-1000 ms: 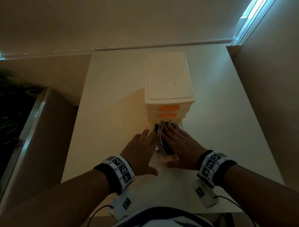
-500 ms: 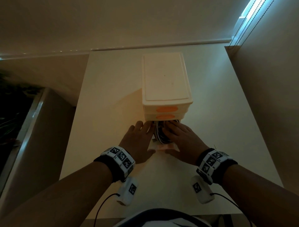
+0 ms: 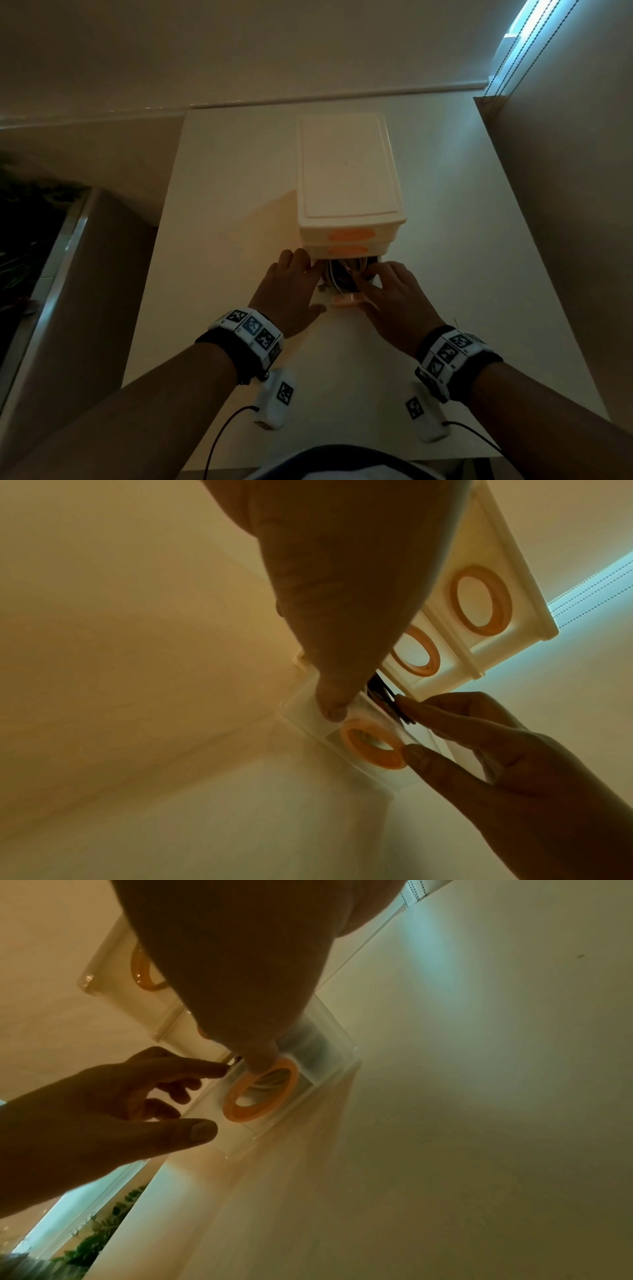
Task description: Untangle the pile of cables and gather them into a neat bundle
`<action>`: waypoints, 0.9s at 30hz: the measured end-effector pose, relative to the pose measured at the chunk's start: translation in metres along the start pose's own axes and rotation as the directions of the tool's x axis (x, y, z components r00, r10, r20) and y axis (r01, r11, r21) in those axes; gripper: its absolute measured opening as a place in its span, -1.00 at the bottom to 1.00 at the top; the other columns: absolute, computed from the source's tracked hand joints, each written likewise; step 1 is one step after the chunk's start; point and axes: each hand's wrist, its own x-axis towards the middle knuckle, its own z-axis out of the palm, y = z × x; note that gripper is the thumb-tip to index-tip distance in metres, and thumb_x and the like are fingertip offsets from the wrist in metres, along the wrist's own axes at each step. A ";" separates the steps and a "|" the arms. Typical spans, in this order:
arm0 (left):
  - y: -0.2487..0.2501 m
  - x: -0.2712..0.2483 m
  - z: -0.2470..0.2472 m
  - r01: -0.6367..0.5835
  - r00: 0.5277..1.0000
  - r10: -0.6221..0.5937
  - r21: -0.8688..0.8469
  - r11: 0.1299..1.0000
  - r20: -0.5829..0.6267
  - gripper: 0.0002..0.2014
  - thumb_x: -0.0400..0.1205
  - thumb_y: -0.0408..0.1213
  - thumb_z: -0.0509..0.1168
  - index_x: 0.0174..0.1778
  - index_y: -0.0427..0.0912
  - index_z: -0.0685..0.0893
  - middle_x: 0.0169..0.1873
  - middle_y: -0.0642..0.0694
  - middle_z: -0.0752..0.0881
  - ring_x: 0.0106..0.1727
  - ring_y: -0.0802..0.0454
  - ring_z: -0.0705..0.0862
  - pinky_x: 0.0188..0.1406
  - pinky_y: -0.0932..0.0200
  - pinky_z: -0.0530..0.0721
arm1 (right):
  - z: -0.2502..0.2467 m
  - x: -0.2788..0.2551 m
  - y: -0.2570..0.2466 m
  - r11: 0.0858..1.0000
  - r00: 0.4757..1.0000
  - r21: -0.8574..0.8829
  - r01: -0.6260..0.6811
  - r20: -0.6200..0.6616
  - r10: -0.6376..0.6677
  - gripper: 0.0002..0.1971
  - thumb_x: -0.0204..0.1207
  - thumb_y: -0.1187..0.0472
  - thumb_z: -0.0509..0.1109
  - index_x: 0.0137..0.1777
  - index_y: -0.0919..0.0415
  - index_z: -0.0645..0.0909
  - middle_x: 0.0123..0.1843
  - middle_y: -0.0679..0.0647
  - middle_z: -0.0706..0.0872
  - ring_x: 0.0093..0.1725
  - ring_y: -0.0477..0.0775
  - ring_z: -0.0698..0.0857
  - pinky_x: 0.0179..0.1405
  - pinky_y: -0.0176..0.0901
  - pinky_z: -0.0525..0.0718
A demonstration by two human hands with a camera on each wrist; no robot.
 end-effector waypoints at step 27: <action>-0.024 0.048 0.003 0.515 0.831 -0.552 -0.466 0.720 0.066 0.39 0.31 0.31 0.59 0.77 -0.08 -0.26 0.50 -0.20 0.21 0.53 -0.29 0.26 0.36 -0.26 0.52 | 0.008 0.055 0.037 0.636 0.706 0.350 -0.688 0.118 0.698 0.23 0.19 -0.22 0.72 0.72 0.05 0.03 0.49 0.17 0.33 0.52 0.23 0.37 0.49 0.30 0.50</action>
